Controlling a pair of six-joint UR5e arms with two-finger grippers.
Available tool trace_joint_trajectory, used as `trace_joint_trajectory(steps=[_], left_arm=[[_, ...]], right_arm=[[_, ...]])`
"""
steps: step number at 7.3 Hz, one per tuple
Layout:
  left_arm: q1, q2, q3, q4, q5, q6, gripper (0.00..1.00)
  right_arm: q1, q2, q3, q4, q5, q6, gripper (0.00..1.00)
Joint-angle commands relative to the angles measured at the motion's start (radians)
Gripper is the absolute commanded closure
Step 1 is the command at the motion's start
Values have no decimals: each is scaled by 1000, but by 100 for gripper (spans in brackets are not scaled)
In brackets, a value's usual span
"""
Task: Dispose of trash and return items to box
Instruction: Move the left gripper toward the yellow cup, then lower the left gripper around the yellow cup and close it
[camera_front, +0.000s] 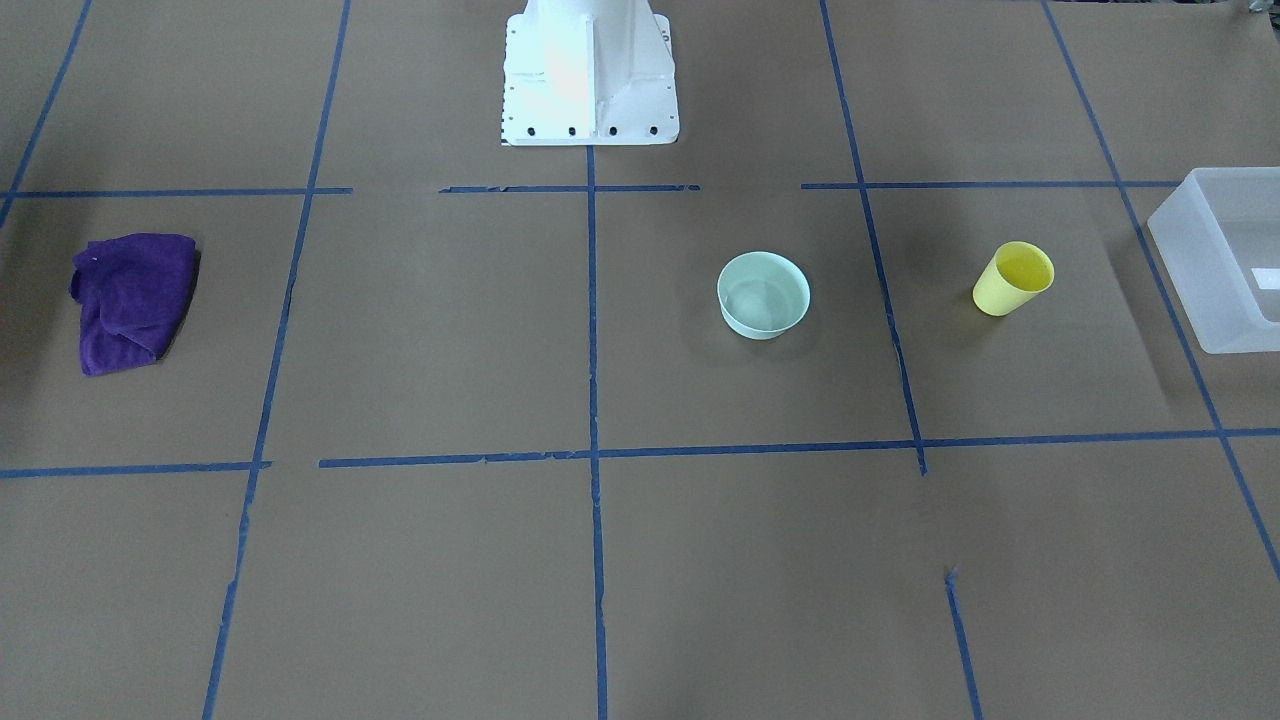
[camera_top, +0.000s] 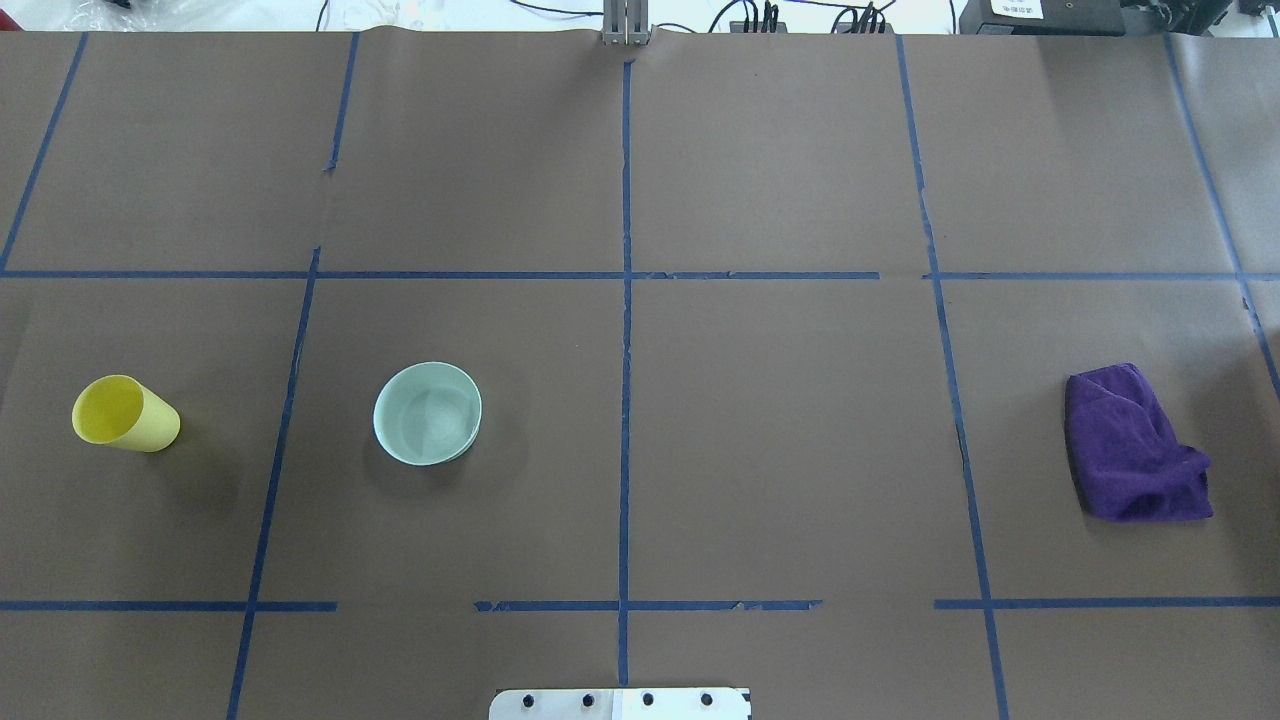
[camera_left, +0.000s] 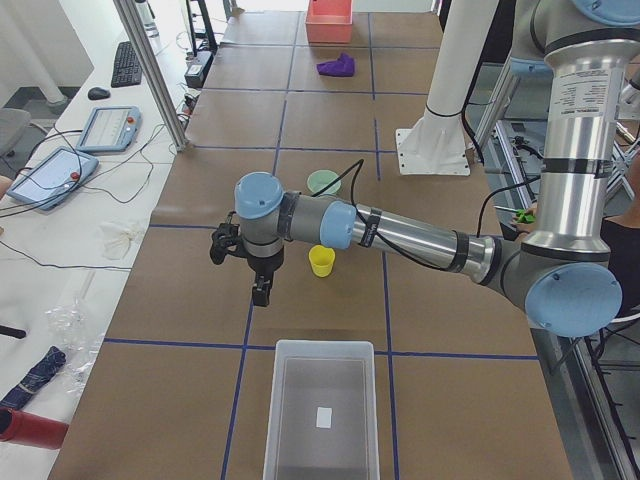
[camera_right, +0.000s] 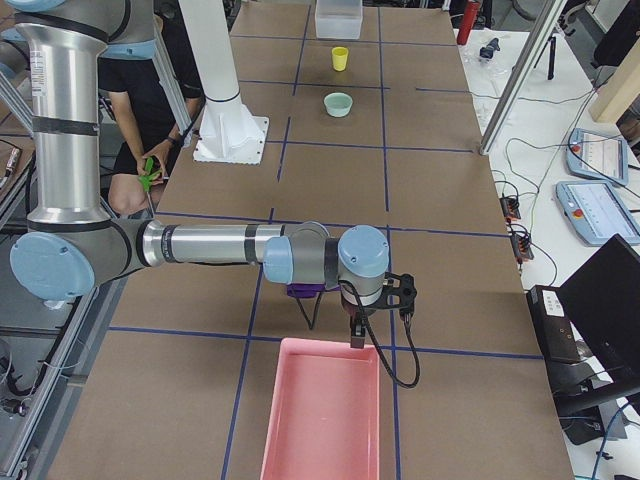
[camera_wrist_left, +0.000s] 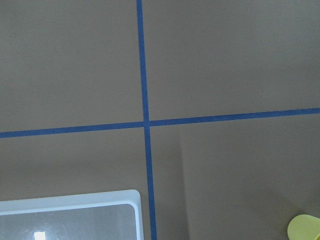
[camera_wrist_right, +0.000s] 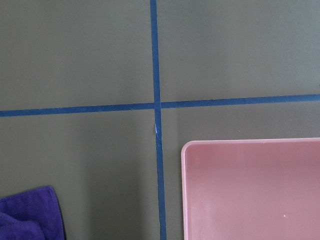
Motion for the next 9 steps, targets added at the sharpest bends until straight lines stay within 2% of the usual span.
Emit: trace_joint_trajectory(steps=[1, 3, 4, 6, 9], left_arm=[[144, 50, -33, -191, 0, -277, 0], [275, 159, -33, -491, 5, -560, 0], [324, 173, -31, -544, 20, -632, 0], [418, 196, -19, -624, 113, -739, 0], [525, 196, 15, -697, 161, -850, 0]], right_arm=[[0, 2, 5, 0, 10, 4, 0], [0, 3, 13, 0, 13, 5, 0], [-2, 3, 14, -1, 14, 5, 0], [-6, 5, 17, -3, 14, 5, 0], [-6, 5, 17, 0, 10, 4, 0]])
